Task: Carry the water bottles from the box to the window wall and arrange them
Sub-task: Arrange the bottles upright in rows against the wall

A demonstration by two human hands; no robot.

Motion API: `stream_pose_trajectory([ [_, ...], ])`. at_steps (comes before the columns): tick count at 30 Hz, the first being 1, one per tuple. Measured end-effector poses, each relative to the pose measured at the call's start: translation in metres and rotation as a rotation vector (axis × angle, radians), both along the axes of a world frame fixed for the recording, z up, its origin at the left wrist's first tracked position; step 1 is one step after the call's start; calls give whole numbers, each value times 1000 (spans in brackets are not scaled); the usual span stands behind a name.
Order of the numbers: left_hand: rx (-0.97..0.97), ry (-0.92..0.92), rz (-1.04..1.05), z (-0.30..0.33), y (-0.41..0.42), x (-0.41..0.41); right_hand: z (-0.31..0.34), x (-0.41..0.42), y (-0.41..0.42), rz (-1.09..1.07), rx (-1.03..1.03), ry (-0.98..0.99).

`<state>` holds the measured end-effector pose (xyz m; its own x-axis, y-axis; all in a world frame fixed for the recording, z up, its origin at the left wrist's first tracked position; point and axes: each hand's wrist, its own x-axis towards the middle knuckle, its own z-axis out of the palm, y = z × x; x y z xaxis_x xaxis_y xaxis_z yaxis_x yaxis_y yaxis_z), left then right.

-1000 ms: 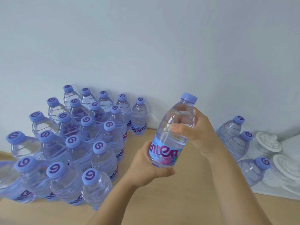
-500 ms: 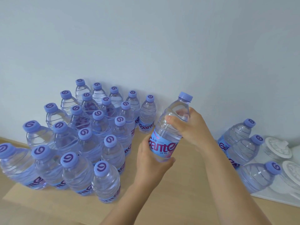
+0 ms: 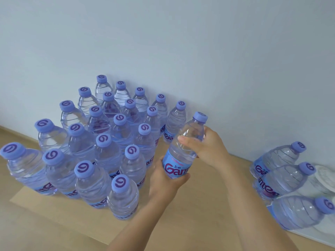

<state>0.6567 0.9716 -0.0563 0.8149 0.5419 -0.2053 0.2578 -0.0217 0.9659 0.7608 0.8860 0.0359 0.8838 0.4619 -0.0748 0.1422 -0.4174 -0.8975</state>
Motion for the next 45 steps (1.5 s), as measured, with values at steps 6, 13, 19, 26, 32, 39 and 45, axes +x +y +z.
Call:
stream_pose_trajectory([
  [6, 14, -5, -25, -14, -5, 8, -26, 10, 22, -155, -76, -29],
  [13, -66, 92, -46, -31, -1, 21, -51, 18, 46, -235, -96, -103],
  [19, -135, 85, 56, -43, 6, 44, -66, 29, 59, -246, -131, -109],
  [26, -144, 97, 104, -48, 13, 66, -70, 38, 71, -236, -139, -141],
  [32, -138, 81, 136, -51, 9, 70, -71, 36, 70, -198, -162, -164],
  [39, -90, 210, 102, -46, -4, 64, -61, 27, 37, -147, -240, -173],
  [45, -6, 283, -231, -42, -67, 50, -49, 10, -50, -312, -375, -233],
])
